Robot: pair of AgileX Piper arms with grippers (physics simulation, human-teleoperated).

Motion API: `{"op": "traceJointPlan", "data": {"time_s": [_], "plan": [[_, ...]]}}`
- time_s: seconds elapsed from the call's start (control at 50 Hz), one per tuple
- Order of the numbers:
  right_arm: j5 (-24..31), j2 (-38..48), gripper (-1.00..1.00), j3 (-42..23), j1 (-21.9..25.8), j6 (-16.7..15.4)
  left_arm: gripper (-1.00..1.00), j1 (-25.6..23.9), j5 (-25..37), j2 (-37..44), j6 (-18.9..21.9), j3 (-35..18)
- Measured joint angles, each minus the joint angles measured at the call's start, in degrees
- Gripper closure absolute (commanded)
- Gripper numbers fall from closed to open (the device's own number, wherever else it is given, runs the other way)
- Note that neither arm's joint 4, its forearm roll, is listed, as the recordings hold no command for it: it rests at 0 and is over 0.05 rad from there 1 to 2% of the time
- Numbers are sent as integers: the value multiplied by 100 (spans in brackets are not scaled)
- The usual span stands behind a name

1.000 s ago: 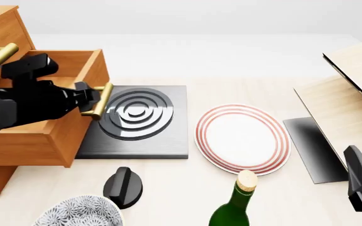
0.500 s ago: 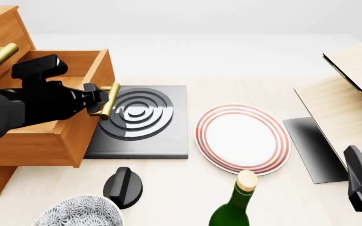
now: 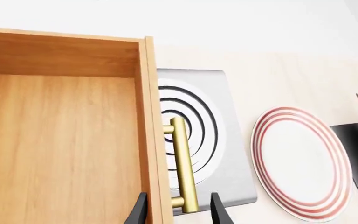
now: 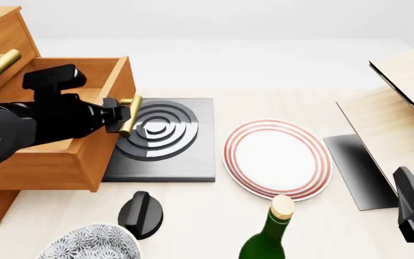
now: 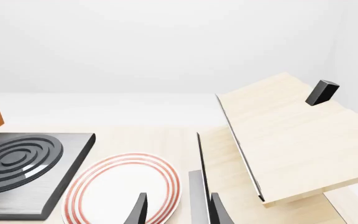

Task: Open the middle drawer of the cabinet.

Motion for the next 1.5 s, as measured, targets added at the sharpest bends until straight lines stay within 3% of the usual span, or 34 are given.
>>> {"op": "traceJointPlan", "data": {"time_s": [0.52,1.5], "plan": [[0,0,-100,0,1,0,-100,-86,86,-2,-293,-12],[0,0,-100,0,0,0,-100,-195,460,-1163,635,-246]]}}
